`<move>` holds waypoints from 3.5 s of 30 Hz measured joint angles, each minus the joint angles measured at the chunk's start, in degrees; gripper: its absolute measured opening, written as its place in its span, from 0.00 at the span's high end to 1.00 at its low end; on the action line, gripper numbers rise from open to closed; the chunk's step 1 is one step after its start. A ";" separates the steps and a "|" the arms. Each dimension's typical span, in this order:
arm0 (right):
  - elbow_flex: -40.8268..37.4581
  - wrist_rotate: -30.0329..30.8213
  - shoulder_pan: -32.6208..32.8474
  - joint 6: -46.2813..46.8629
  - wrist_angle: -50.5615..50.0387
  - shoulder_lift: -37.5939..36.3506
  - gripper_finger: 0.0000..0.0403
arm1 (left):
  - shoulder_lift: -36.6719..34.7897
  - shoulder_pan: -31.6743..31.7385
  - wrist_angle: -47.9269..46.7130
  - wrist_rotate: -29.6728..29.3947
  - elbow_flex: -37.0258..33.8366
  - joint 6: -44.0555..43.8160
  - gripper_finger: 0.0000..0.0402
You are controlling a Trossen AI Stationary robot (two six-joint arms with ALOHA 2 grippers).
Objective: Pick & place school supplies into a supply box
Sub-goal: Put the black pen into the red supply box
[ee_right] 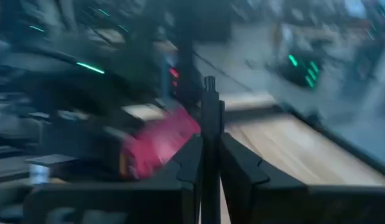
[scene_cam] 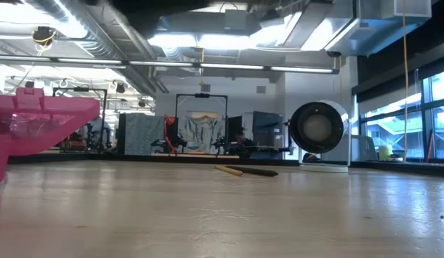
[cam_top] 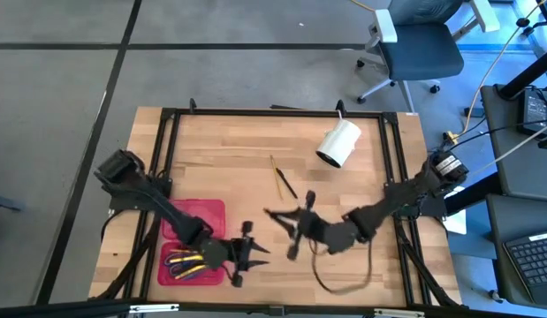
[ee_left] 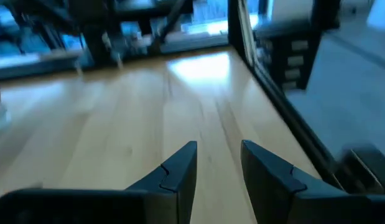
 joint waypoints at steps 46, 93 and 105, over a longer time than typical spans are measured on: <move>-0.04 -12.95 3.75 -16.73 15.00 1.84 0.88 | 9.51 12.50 47.55 25.41 0.09 18.39 0.80; -0.02 -10.35 -1.80 25.94 -39.21 -4.19 0.40 | -16.00 0.12 -55.71 35.45 0.09 -41.93 0.94; -0.24 -14.85 -7.93 26.05 -41.54 -3.90 0.40 | -15.33 -9.78 -70.13 41.16 0.07 -56.93 0.94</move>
